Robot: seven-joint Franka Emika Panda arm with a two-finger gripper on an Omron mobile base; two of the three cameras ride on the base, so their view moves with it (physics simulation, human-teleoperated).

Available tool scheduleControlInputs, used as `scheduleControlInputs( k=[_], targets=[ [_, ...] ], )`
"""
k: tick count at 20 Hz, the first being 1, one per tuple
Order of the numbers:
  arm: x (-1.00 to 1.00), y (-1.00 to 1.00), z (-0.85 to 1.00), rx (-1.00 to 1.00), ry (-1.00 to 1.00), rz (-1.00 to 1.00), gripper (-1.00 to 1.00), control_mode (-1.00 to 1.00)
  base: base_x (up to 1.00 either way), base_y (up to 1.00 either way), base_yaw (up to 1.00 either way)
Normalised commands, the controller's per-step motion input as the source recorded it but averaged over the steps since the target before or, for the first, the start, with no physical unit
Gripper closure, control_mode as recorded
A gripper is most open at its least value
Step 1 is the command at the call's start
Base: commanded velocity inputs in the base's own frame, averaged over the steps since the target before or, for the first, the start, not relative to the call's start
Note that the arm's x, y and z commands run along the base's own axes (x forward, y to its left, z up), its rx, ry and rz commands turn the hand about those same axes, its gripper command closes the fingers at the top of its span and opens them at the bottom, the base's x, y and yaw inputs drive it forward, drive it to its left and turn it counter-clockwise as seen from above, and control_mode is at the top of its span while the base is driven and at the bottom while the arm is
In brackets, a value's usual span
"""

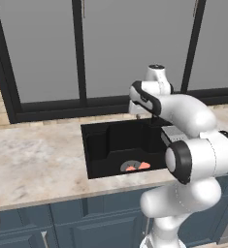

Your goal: Pick up the bar soap and bar soap from the sink, and place them back in the cabinet, and close the cabinet door.

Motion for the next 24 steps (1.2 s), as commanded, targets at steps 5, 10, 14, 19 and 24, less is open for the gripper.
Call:
scheduleControlInputs(
  k=[5,10,14,19,24],
  targets=[
    [0.15,0.0,-0.34,0.0,0.0,0.0,-1.0,-1.0,0.0,0.0,0.0],
    [0.14,0.0,-0.35,0.0,0.0,0.0,-1.0,-1.0,0.0,0.0,0.0],
    [0.15,0.0,-0.33,0.0,0.0,0.0,-1.0,-1.0,0.0,0.0,0.0],
    [0.11,0.0,-0.29,-0.01,0.0,0.0,-1.0,-1.0,0.0,0.0,0.0],
    [0.07,0.0,-0.27,-0.02,0.0,0.0,-1.0,-1.0,0.0,0.0,0.0]
  ],
)
